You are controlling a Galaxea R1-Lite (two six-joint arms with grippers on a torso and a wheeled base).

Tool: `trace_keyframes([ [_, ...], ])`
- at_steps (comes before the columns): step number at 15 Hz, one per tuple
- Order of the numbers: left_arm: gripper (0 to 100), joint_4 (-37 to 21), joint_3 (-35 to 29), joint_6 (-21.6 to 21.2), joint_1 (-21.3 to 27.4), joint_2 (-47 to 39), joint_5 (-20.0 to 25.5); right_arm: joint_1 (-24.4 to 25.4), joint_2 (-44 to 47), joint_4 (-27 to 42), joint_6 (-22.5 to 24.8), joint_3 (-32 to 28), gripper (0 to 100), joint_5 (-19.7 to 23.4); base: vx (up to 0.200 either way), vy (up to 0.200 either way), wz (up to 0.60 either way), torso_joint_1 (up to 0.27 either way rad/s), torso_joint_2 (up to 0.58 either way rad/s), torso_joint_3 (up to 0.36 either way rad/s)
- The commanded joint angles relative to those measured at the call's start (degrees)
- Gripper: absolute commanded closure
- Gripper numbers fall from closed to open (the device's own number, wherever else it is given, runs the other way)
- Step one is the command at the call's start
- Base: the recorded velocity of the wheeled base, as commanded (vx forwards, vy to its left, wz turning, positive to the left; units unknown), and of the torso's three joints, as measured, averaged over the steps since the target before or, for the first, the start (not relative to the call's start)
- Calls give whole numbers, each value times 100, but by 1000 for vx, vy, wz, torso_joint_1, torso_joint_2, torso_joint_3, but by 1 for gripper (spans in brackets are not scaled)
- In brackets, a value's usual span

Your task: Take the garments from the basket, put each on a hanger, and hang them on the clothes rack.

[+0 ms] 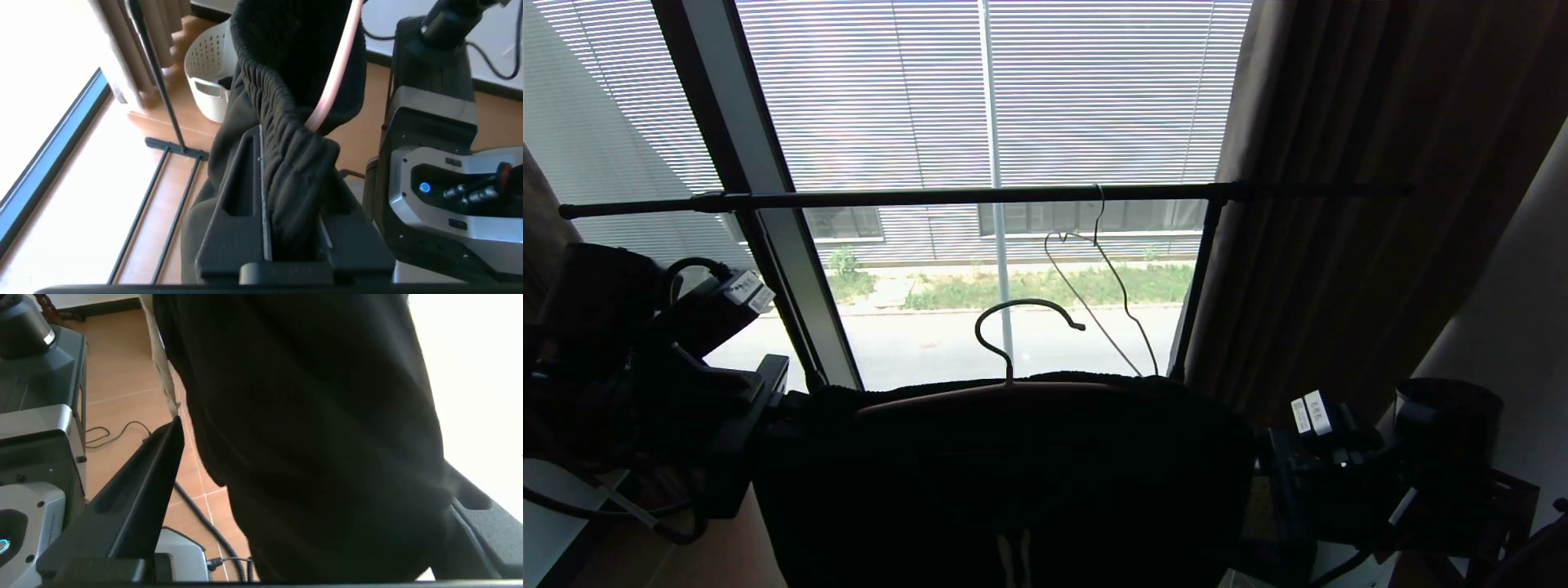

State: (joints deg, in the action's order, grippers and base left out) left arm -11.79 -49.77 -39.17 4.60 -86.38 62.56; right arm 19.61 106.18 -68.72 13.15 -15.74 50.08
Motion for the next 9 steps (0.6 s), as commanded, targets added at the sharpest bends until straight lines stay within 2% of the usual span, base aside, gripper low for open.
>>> trace_keyframes([
  [1,100,1,3,14,-117,25,28,-19,61,-1,3,-8,0,2,0,0,0,0,0,0],
  [2,100,1,73,14,-345,25,265,-54,157,-10,3,-26,0,2,0,0,0,0,0,0],
  [5,100,1,117,23,-521,25,520,-98,289,-19,3,-70,0,2,0,0,0,0,0,0],
  [9,100,10,152,23,-547,34,538,-125,588,-511,-15,-17,0,2,0,0,0,0,0,0],
])
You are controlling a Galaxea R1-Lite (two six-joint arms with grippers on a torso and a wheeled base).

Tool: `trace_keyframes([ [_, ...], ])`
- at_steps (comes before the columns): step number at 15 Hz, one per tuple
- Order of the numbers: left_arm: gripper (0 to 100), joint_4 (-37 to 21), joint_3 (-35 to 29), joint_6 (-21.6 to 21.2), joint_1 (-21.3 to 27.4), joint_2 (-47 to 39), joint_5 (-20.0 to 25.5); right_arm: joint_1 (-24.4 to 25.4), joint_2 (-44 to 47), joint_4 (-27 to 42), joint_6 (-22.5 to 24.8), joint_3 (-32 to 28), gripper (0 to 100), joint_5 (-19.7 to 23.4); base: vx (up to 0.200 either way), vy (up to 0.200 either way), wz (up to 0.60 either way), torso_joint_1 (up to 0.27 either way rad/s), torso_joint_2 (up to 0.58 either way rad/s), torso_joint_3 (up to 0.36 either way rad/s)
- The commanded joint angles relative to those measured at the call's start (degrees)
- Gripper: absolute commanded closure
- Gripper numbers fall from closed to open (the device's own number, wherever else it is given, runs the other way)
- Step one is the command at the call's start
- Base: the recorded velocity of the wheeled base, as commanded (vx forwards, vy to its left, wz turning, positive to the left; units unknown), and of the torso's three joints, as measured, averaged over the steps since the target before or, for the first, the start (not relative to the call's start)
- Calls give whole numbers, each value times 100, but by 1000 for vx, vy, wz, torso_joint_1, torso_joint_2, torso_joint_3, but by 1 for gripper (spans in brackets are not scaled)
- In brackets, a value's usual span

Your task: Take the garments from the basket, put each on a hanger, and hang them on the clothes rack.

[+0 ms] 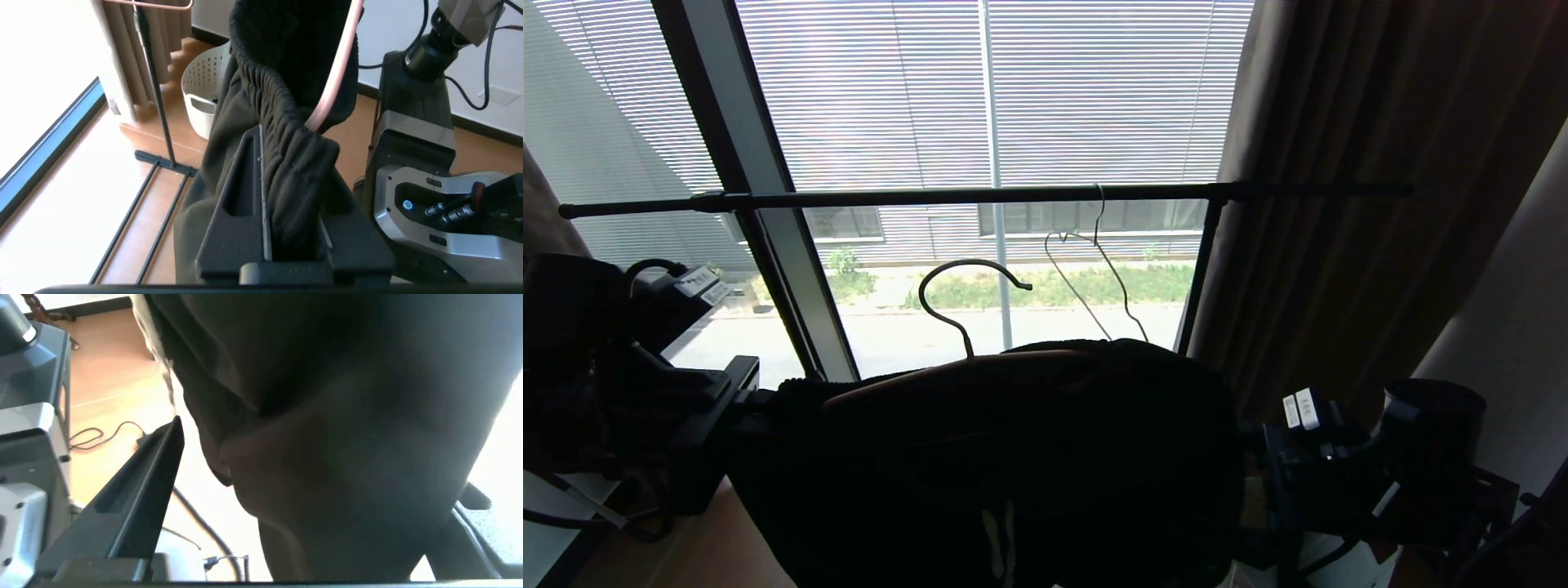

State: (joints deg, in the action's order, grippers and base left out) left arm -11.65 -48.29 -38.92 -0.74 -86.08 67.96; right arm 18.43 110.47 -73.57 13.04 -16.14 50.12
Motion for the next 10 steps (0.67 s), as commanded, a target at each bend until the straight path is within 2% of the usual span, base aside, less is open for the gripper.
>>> trace_keyframes([
  [1,100,-4,-5,-1,-14,3,-2,-33,185,-52,5,32,100,7,0,0,0,0,0,0],
  [10,100,5,-32,-1,-286,153,-2,-384,300,-43,-4,-91,100,7,0,0,0,0,0,0],
])
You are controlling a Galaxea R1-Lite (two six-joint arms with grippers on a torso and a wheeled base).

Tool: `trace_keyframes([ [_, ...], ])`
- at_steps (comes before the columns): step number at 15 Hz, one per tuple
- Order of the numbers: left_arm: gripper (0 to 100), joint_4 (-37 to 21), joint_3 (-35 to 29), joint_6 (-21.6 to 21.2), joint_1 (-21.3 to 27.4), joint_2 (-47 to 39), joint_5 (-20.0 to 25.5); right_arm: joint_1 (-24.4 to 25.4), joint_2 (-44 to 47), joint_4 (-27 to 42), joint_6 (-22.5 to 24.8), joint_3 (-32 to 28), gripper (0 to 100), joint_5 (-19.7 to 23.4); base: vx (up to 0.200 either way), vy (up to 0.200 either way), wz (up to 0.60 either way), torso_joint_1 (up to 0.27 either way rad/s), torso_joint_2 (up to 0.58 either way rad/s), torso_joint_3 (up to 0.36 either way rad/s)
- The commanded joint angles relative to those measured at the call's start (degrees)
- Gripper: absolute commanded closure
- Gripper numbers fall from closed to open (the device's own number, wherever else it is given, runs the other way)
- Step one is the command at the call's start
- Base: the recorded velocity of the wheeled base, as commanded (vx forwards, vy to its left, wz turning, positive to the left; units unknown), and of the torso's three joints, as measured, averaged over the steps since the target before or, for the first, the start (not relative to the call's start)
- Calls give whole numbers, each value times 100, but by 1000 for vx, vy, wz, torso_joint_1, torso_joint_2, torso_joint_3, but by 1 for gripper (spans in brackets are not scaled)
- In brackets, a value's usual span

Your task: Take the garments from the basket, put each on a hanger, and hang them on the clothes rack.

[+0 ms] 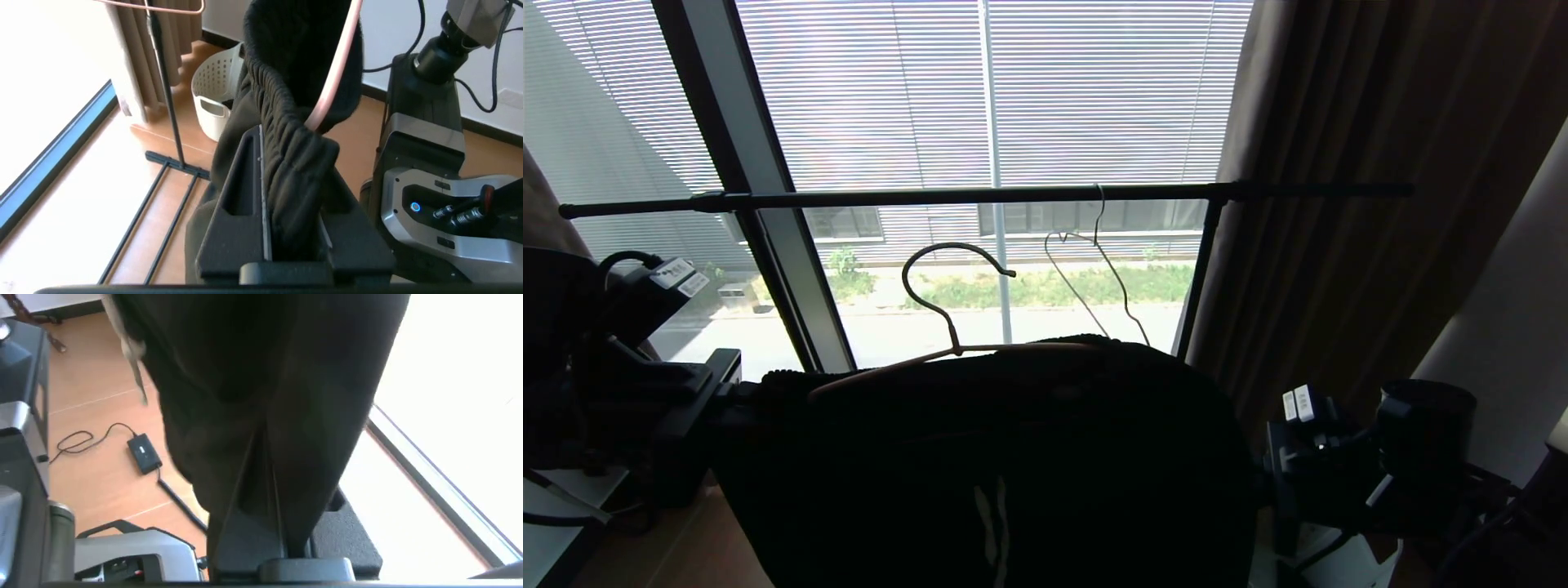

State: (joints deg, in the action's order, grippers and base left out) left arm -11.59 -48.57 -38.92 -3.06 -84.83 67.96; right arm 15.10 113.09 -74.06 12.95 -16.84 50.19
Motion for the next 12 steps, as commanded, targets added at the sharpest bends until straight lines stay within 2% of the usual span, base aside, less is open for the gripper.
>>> trace_keyframes([
  [1,100,-1,-4,-1,-63,55,-2,-60,55,-3,6,-22,100,0,0,0,0,0,0,0],
  [11,100,-18,58,-1,-160,107,6,-43,-138,23,-29,101,100,-9,0,0,0,0,0,0],
  [12,100,-18,67,8,-160,99,6,36,-217,23,-29,137,0,-9,0,0,0,0,0,0],
])
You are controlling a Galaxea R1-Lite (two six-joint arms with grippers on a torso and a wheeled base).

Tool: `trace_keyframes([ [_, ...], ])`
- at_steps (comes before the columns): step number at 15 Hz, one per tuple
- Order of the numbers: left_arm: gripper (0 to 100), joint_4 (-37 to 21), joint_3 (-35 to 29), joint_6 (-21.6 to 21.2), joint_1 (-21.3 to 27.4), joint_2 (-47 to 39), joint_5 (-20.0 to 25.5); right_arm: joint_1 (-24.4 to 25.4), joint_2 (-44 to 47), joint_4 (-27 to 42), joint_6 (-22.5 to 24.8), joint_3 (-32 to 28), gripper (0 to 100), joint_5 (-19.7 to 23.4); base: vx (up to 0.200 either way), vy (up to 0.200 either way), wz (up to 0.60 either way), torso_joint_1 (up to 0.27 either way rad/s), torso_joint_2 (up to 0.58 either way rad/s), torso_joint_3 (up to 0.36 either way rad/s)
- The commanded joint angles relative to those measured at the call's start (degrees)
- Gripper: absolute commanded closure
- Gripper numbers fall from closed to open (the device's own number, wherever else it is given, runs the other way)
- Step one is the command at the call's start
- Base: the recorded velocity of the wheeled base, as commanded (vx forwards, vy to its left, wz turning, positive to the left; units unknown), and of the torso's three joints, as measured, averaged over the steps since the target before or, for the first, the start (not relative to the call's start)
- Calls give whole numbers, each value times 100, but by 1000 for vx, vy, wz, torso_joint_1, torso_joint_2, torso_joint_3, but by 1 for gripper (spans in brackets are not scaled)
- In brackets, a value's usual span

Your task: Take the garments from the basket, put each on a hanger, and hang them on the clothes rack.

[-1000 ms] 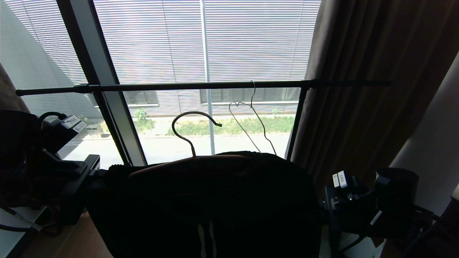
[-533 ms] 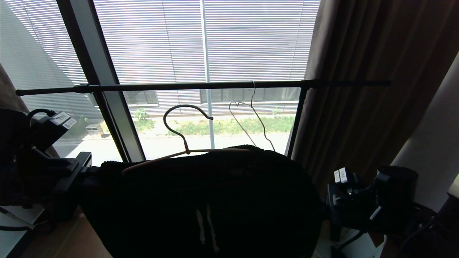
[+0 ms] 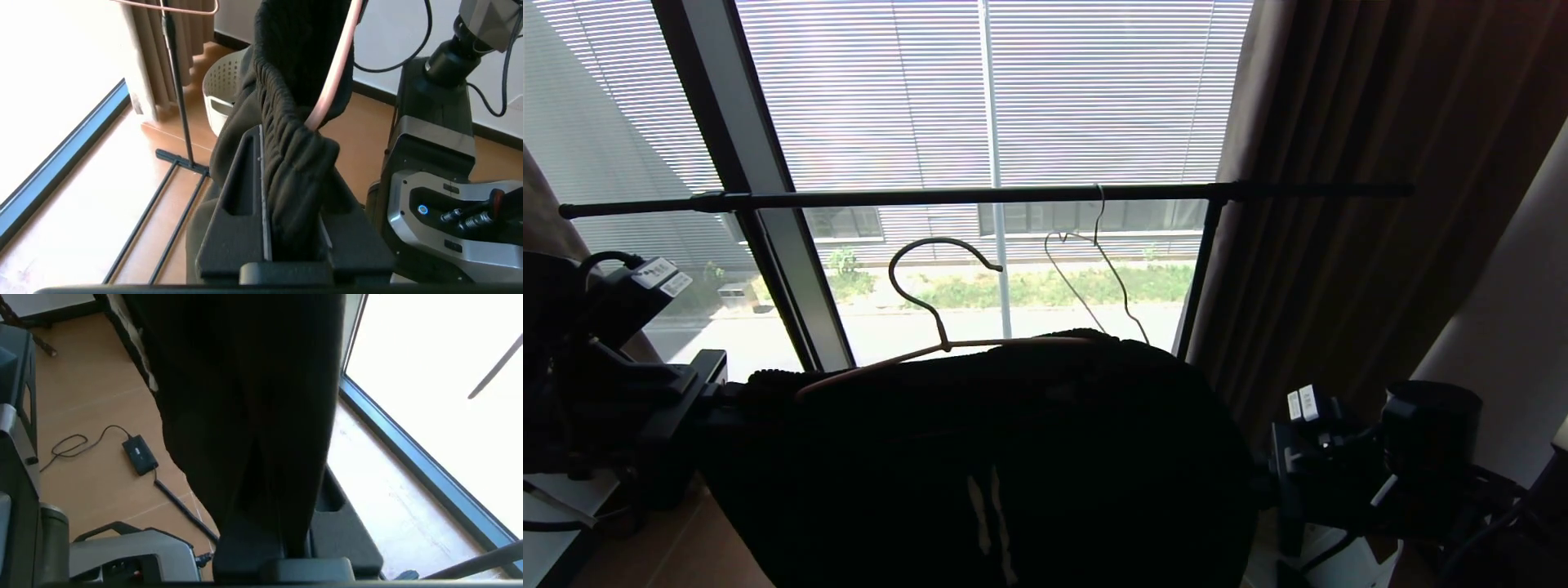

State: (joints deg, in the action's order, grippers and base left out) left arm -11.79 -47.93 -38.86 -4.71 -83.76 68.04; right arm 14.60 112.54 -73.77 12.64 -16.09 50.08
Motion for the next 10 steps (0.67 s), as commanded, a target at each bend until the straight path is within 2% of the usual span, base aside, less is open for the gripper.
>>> trace_keyframes([
  [1,100,1,3,2,-4,-9,-1,122,-224,-6,1,89,0,2,0,0,0,0,0,0],
  [2,100,1,3,2,-4,-9,-1,122,-224,-6,1,89,0,2,0,0,0,0,0,0],
  [4,100,-8,12,327,-136,211,-1,253,-312,-24,142,168,0,-95,0,0,0,0,0,0],
  [6,100,-8,12,520,-259,281,-10,280,-242,-41,168,124,0,-402,0,0,0,0,0,0],
  [8,100,-8,12,889,-505,519,-62,376,-330,-77,151,62,0,-877,0,0,0,0,0,0],
  [10,100,-16,109,933,-804,730,-62,473,-514,-235,89,62,0,-1053,0,0,0,0,0,0],
])
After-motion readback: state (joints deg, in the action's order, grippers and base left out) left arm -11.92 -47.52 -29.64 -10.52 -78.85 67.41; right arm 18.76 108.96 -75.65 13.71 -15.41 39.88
